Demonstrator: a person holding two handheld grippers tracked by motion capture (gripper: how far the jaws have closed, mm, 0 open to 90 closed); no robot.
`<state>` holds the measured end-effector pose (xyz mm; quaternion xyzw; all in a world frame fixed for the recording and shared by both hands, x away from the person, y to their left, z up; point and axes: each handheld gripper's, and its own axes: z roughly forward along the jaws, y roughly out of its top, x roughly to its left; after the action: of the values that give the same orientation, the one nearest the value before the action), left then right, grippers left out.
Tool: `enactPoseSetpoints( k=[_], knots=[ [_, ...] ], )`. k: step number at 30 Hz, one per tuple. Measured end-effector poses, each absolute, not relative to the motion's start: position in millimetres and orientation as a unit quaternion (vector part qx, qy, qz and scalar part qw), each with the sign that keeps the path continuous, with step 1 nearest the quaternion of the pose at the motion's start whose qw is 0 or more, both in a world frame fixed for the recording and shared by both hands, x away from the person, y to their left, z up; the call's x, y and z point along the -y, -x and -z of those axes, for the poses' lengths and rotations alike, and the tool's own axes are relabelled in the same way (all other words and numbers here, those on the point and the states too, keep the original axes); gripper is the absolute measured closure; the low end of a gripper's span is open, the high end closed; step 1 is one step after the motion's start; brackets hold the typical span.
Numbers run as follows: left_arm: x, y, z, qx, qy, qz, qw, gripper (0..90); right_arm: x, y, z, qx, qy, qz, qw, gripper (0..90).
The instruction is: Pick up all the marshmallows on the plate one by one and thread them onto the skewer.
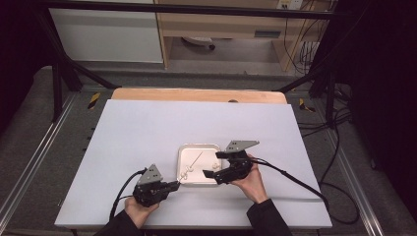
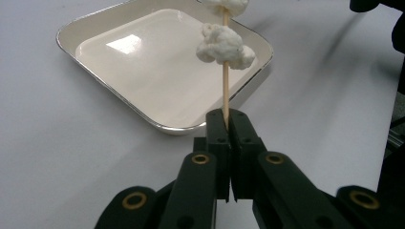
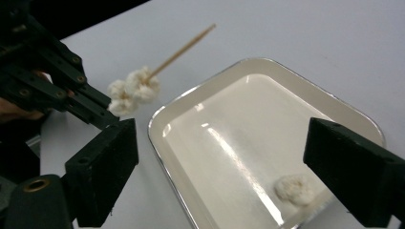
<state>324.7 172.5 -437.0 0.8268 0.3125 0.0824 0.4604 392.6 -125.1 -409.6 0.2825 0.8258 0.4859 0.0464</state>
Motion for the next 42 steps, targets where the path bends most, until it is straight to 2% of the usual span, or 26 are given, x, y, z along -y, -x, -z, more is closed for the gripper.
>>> enactPoseSetpoints(
  k=[10,21,42],
  knots=[
    [-172.7,-324.8,437.1,-0.312,-0.827,-0.082,0.46,88.1,135.4,-397.1,418.5,-0.843,-0.288,-0.45,0.065,6.4],
    [-172.9,-325.1,437.1,-0.311,-0.828,-0.081,0.46,88.1,134.6,-413.0,425.4,-0.857,-0.285,-0.419,0.089,14.7],
    [-172.4,-325.5,437.2,-0.31,-0.829,-0.08,0.459,88.1,119.3,-426.8,436.7,-0.891,-0.248,-0.366,0.099,46.7]
  ],
)
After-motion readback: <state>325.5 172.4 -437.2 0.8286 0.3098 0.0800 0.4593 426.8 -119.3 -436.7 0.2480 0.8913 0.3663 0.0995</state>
